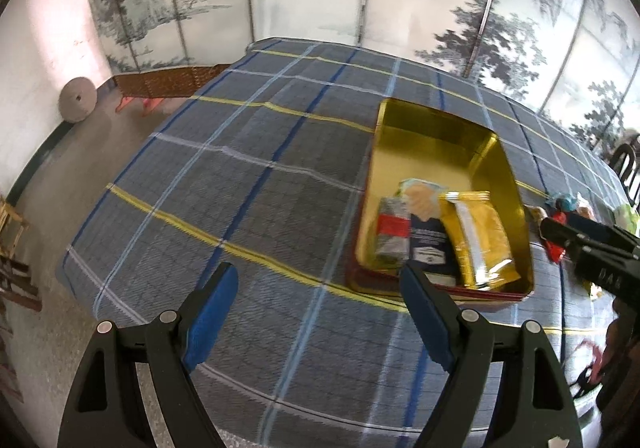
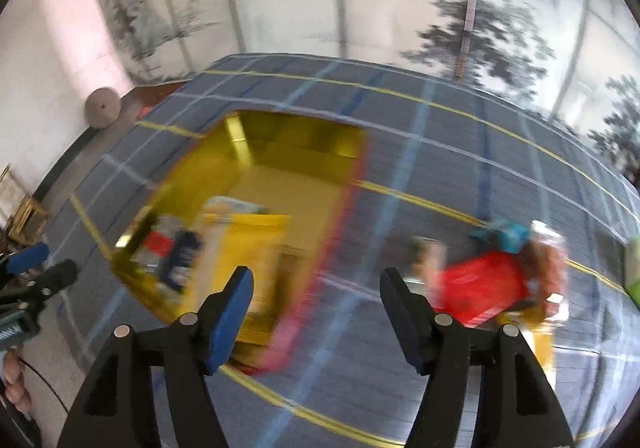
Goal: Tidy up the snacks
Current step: 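Move the right tool to the pile and grasp the clear orange twist-snack bag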
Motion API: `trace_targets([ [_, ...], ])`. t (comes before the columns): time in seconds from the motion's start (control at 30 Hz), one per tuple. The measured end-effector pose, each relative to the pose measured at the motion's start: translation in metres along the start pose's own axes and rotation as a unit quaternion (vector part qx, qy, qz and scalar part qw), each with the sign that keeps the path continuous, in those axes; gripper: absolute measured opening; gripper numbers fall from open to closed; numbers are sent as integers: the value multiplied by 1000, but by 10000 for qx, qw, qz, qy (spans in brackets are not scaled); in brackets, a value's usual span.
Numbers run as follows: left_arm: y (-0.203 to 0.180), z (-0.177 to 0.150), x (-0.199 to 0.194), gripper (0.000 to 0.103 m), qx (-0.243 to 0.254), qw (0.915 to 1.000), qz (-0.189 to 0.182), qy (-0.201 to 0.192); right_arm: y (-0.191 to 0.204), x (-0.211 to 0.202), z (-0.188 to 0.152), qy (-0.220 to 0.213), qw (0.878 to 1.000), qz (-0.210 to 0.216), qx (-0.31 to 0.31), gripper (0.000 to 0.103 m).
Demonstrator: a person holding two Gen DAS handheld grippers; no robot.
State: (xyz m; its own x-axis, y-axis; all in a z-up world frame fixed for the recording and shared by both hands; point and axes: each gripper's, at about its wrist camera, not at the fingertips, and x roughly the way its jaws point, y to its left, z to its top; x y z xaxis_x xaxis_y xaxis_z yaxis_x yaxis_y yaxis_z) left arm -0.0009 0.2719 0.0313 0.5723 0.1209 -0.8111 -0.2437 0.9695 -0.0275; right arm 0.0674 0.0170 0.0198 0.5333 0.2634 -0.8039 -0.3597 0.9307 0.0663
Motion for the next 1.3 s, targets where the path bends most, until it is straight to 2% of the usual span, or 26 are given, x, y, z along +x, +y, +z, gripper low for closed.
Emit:
trace_targets([
  [0.27,-47,-1,1,80,498,9986,-197,-13,-117,-8,-19,63,9940,-857,676,67],
  [0.37,-65,-1,1,80,671,9974,-276,-5,-151,-6,-26,133,9912,-988,870,67],
  [0.47,-84,0,1,80,846,9958,-362,-18,-175,-4,-30,130,9897,-919,1087,67],
  [0.87,-154,5,12,80,1270,9894,-698,67,-196,27,-27,191,9913,-704,1097,67],
  [1.13,-186,5,28,80,1436,9866,-754,191,-197,38,-30,198,9928,-685,961,67],
  [1.17,-190,5,29,80,1466,9861,-766,181,-197,39,-31,174,9929,-708,939,66],
  [1.23,-197,6,31,80,1509,9853,-772,191,-195,39,-32,111,9932,-738,892,57],
  [1.27,-200,7,32,80,1520,9850,-791,187,-195,40,-32,108,9936,-700,882,48],
  [1.3,-202,7,33,80,1520,9850,-796,182,-196,40,-33,120,9939,-643,889,43],
])
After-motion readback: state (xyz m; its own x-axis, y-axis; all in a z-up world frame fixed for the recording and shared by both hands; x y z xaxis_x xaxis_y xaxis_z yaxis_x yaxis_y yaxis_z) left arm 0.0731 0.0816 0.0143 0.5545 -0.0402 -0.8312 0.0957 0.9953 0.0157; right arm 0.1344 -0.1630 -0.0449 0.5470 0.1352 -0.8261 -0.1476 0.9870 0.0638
